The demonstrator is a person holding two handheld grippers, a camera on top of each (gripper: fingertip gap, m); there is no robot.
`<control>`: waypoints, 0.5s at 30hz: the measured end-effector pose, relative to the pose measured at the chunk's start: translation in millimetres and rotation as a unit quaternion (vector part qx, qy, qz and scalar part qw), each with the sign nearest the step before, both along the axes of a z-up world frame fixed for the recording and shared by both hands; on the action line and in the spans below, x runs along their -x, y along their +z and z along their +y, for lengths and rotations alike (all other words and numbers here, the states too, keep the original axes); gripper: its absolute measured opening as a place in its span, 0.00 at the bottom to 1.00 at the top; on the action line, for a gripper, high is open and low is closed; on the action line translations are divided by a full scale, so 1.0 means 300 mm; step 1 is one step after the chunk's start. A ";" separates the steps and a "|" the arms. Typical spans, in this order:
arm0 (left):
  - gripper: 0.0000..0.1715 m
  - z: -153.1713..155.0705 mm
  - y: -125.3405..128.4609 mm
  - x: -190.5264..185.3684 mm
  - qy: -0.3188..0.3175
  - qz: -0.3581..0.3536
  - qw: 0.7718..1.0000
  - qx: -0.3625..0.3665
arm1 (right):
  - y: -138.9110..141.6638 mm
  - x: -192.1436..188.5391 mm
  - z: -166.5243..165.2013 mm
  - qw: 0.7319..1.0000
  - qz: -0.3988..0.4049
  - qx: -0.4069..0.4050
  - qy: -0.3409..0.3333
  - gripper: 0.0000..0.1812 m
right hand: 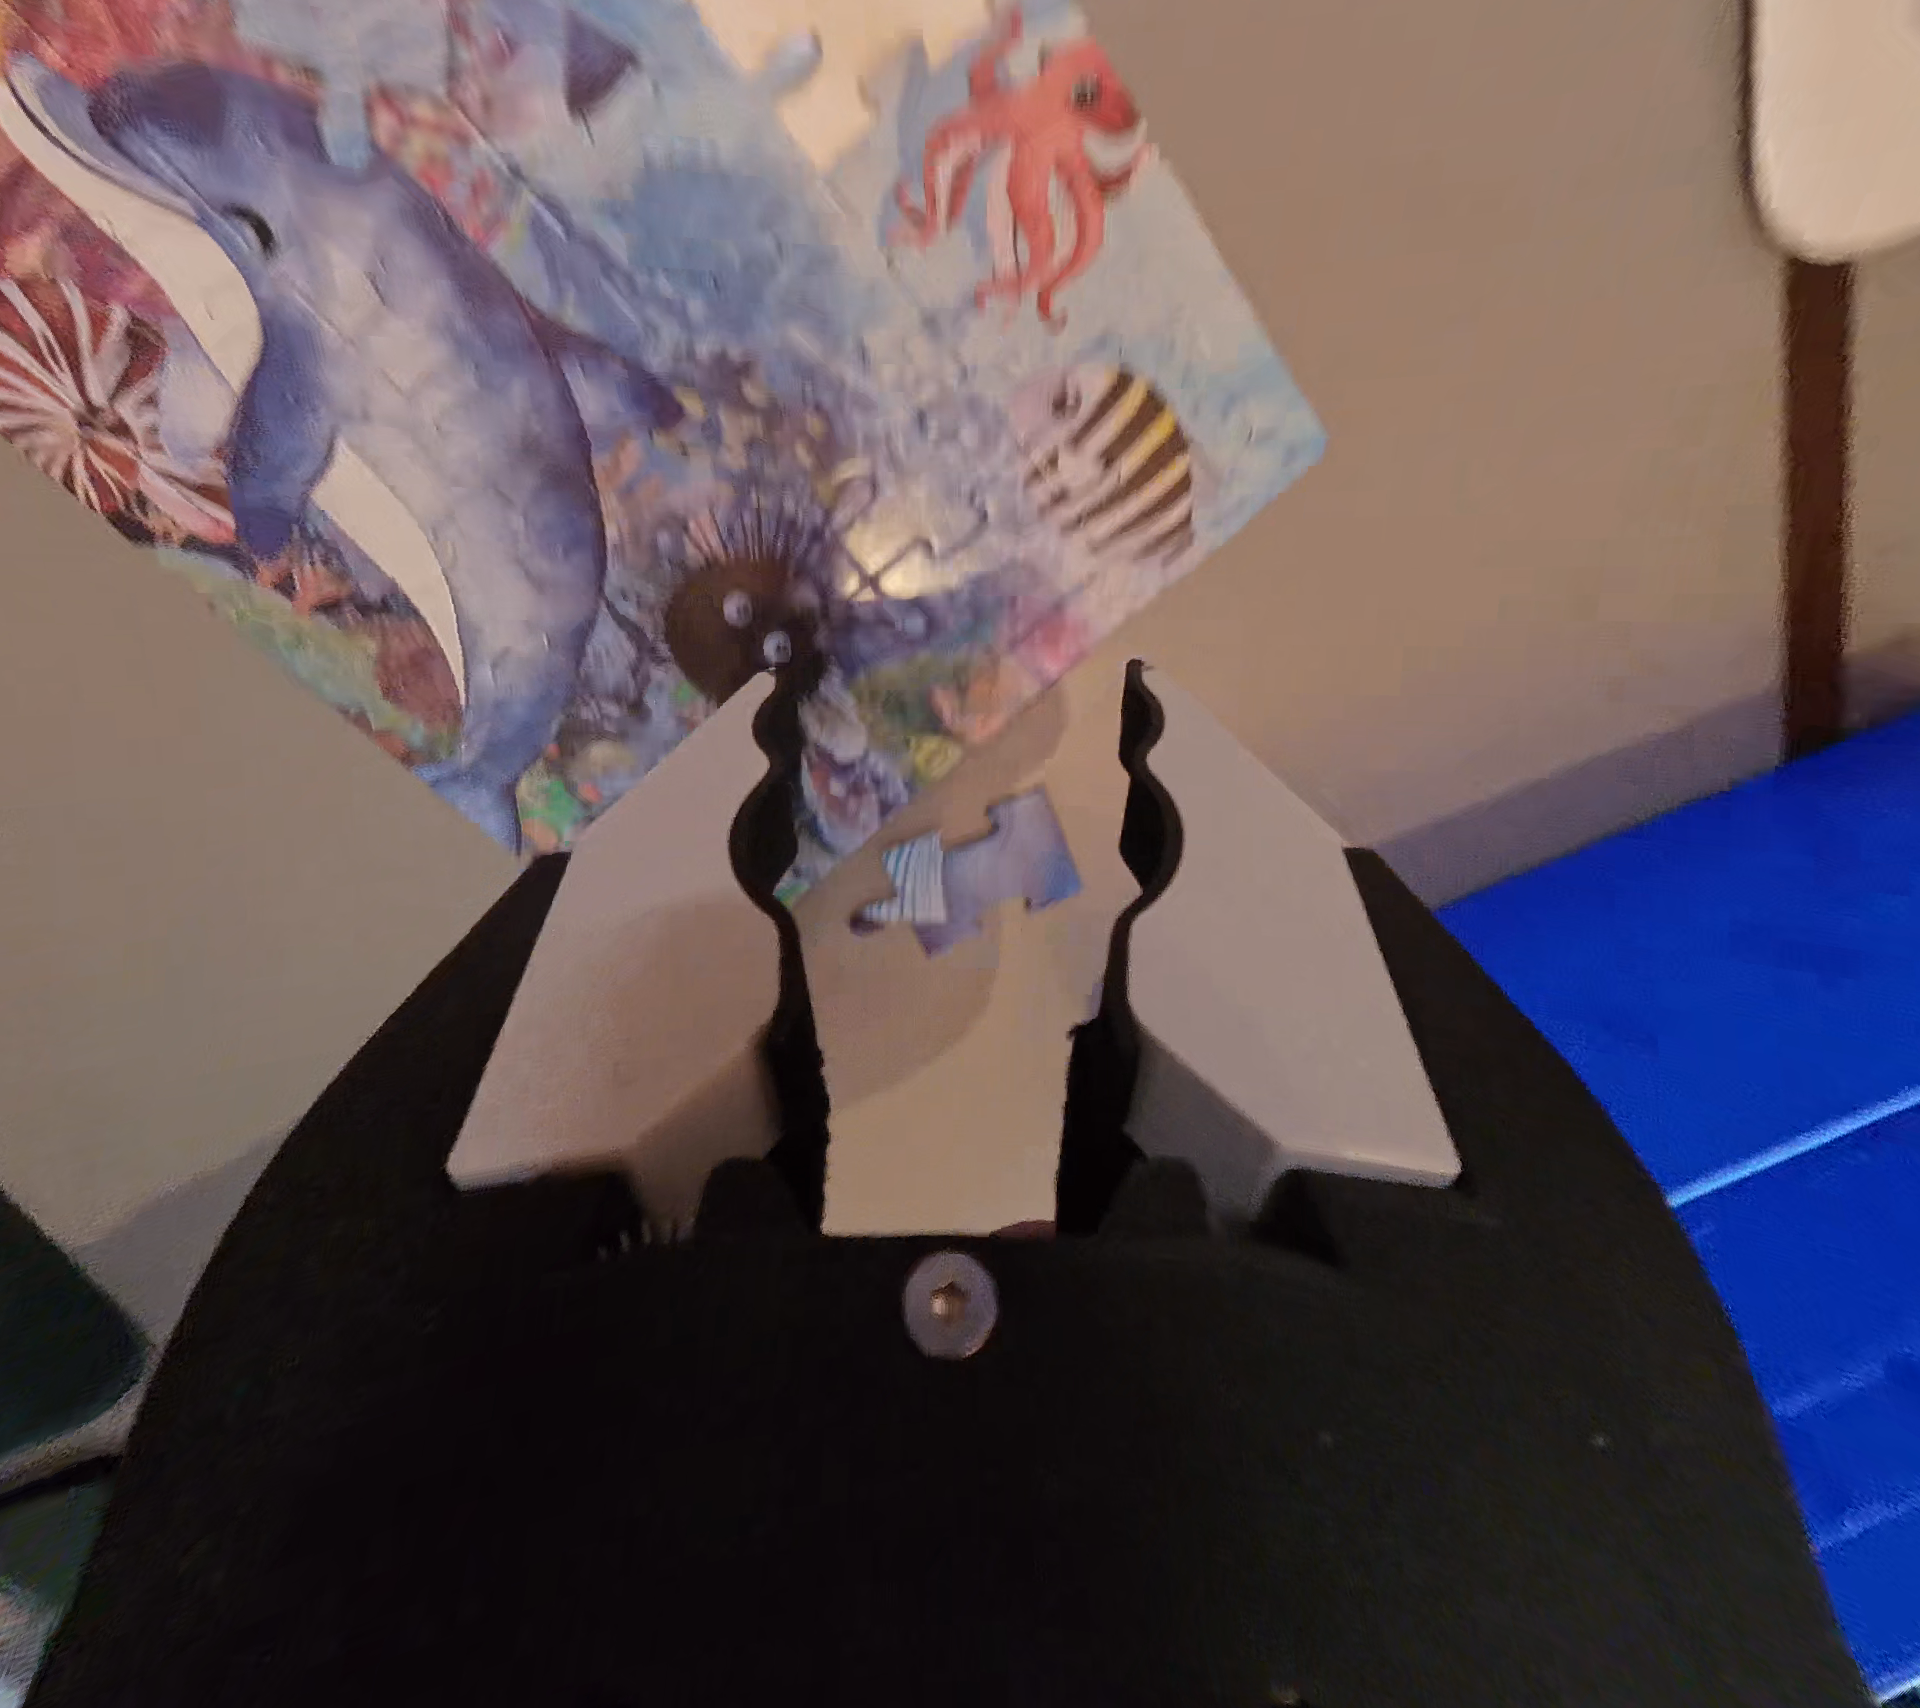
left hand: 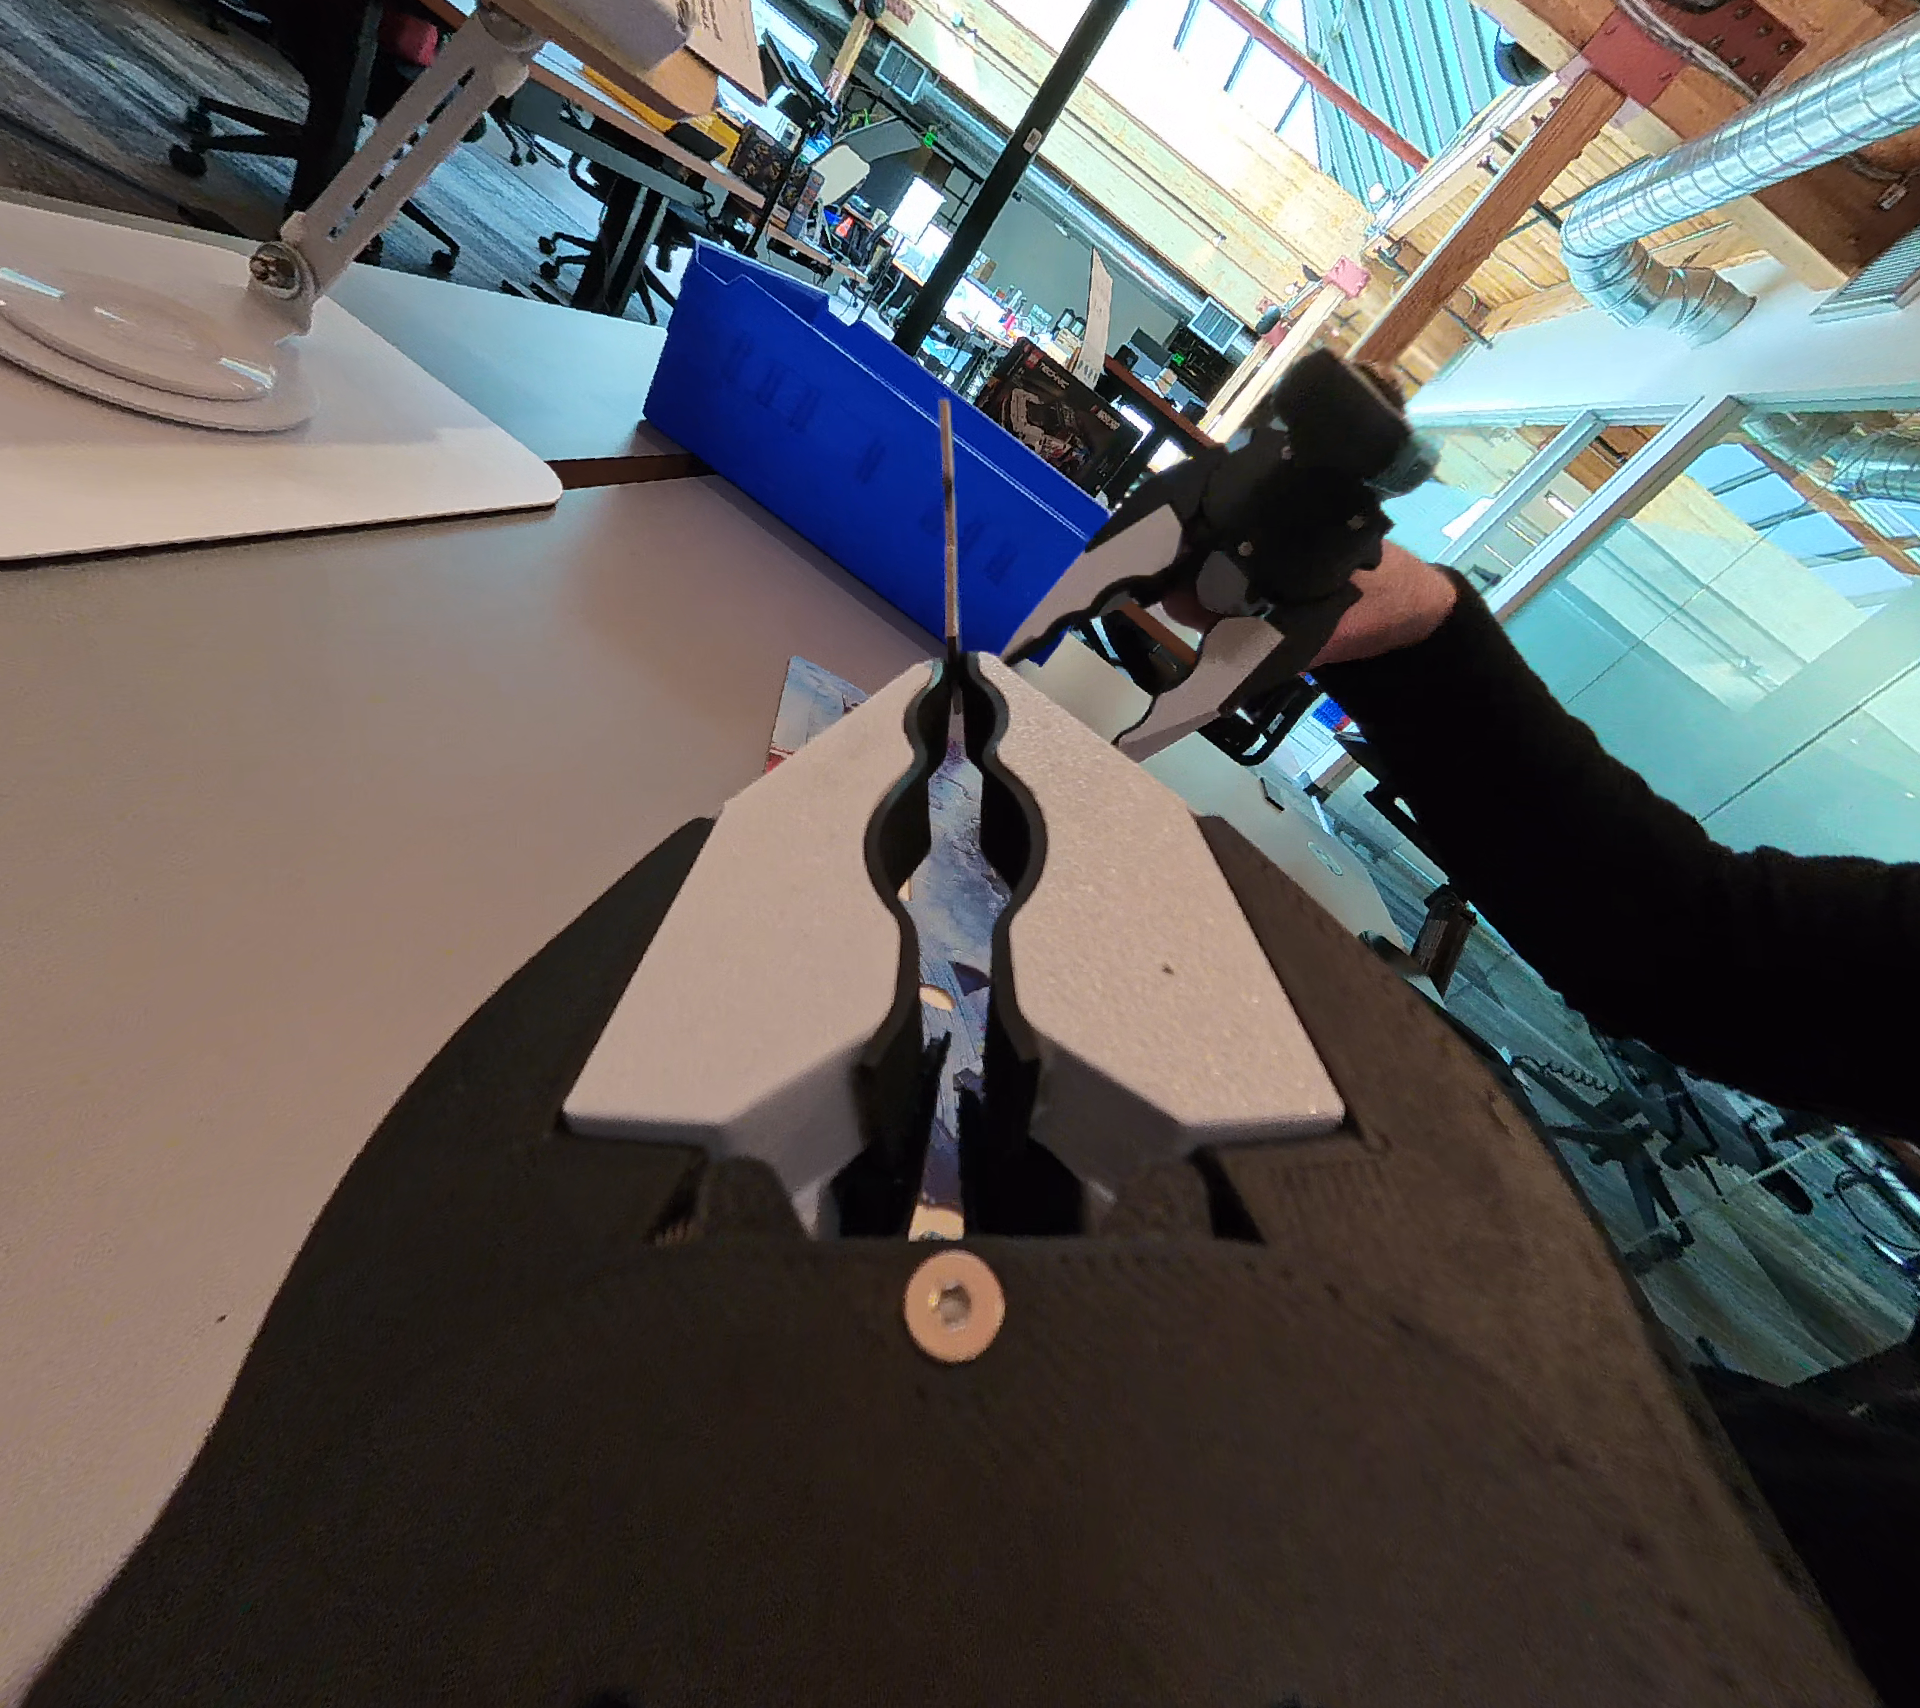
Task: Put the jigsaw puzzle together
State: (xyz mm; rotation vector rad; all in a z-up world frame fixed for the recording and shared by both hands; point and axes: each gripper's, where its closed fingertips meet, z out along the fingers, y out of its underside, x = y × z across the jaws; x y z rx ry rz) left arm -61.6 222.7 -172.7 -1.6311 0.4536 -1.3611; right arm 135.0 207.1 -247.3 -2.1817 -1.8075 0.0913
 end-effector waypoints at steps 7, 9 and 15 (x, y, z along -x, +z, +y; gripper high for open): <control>0.00 -0.015 0.005 -0.021 -0.008 0.007 1.000 -0.006 | -0.116 -0.188 -0.013 0.999 -0.050 0.013 -0.008 0.39; 0.00 -0.012 0.005 -0.015 -0.005 0.006 1.000 -0.006 | -0.130 -0.198 -0.003 0.997 -0.069 0.014 0.010 0.40; 0.00 -0.005 -0.001 -0.001 -0.002 0.004 1.000 -0.003 | -0.149 -0.193 -0.001 0.993 -0.084 0.071 0.042 0.35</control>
